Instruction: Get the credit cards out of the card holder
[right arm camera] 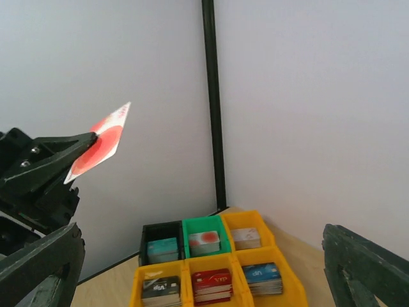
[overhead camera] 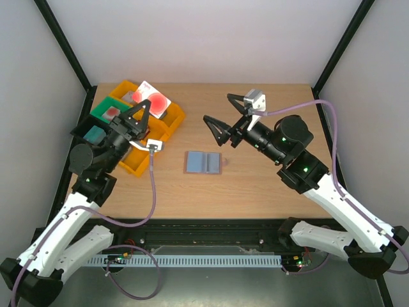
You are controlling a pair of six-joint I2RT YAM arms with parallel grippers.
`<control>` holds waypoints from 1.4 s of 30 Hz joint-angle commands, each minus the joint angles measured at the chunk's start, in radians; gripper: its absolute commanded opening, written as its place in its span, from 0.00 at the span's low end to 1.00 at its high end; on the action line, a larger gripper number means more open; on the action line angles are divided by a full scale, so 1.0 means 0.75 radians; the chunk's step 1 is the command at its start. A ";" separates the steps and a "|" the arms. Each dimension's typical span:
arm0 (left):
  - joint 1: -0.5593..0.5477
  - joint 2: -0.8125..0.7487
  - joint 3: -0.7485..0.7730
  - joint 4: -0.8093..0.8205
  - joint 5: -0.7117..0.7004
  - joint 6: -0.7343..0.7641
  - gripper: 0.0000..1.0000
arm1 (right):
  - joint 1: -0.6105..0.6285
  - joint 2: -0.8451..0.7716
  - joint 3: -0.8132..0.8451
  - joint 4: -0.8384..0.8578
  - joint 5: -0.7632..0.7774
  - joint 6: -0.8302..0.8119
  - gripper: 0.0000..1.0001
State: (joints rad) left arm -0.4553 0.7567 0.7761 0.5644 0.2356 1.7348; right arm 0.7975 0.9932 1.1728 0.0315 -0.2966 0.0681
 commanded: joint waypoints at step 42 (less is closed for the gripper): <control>0.658 2.171 2.019 -2.039 -1.136 -1.301 0.02 | -0.758 0.598 -0.037 -0.041 -0.216 0.197 0.99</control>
State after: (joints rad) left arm 0.0139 2.3878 2.2810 -0.9508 -0.6571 0.8135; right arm 0.2348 1.4315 1.1290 -0.0532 -0.4400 0.1902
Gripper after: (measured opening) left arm 0.025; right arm 0.987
